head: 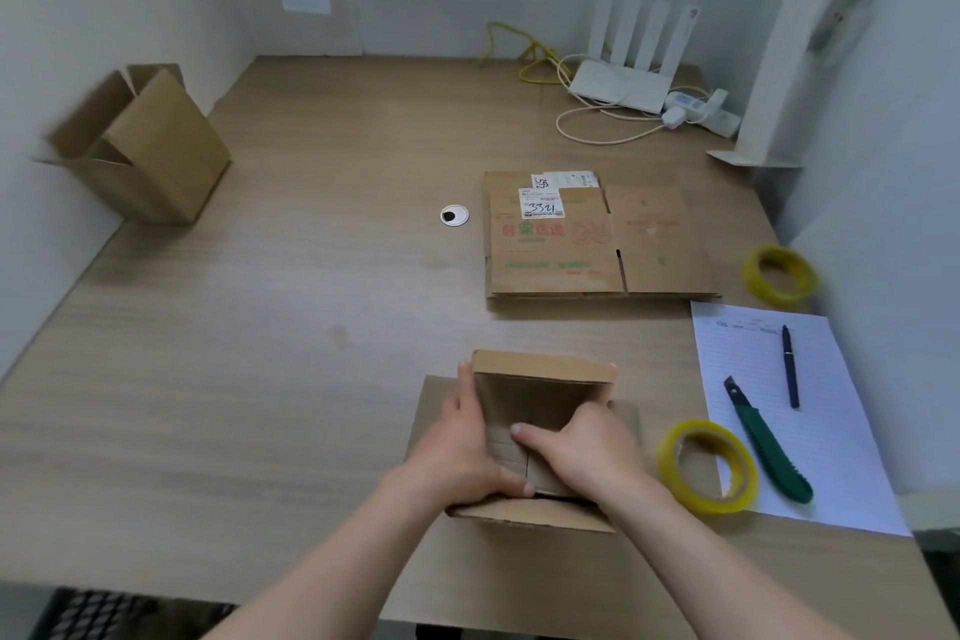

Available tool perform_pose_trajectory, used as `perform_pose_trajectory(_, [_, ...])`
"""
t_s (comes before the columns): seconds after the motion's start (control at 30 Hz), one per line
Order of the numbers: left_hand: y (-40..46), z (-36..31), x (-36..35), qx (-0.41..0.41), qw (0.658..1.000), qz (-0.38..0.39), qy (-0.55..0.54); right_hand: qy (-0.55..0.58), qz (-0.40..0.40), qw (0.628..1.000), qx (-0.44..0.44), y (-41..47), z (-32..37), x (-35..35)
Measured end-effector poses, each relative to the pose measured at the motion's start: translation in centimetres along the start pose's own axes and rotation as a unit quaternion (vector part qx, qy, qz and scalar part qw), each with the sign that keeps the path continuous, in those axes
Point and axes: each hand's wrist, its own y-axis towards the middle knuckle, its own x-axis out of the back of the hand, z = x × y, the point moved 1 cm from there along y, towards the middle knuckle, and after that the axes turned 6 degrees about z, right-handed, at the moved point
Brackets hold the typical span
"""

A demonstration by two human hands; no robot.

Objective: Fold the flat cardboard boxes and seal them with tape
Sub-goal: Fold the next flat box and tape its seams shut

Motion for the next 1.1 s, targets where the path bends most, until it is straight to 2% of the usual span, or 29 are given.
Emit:
perform_pose_trajectory(0.2, [-0.2, 0.5, -0.7, -0.032, 0.999, -0.034, 0.006, -0.012, 0.008, 1.000, 0.011, -0.1, -0.5, 0.3])
perform_pose_trajectory(0.47, [-0.3, 0.1, -0.7, -0.022, 0.996, -0.071, 0.047, -0.050, -0.003, 0.998, -0.028, -0.3, 0.8, 0.3])
perform_pose_trajectory(0.63, [-0.2, -0.2, -0.6, -0.010, 0.995, -0.069, 0.077, -0.043, 0.004, 0.998, -0.035, -0.5, 1.1, 0.5])
perform_pose_trajectory(0.87, [-0.1, 2.2, -0.6, -0.070, 0.996, -0.058, -0.006, -0.065, 0.037, 0.995, -0.068, -1.1, 1.5, 1.0])
perform_pose_trajectory(1.0, [-0.2, 2.8, 0.0, -0.098, 0.993, -0.055, -0.038, 0.066, 0.050, 0.995, -0.050, -1.5, 1.9, 2.1])
perform_pose_trajectory(1.1, [-0.1, 2.5, 0.8, -0.088, 0.994, -0.056, -0.031, 0.196, 0.089, 0.976, 0.000, -2.8, 2.2, 4.0])
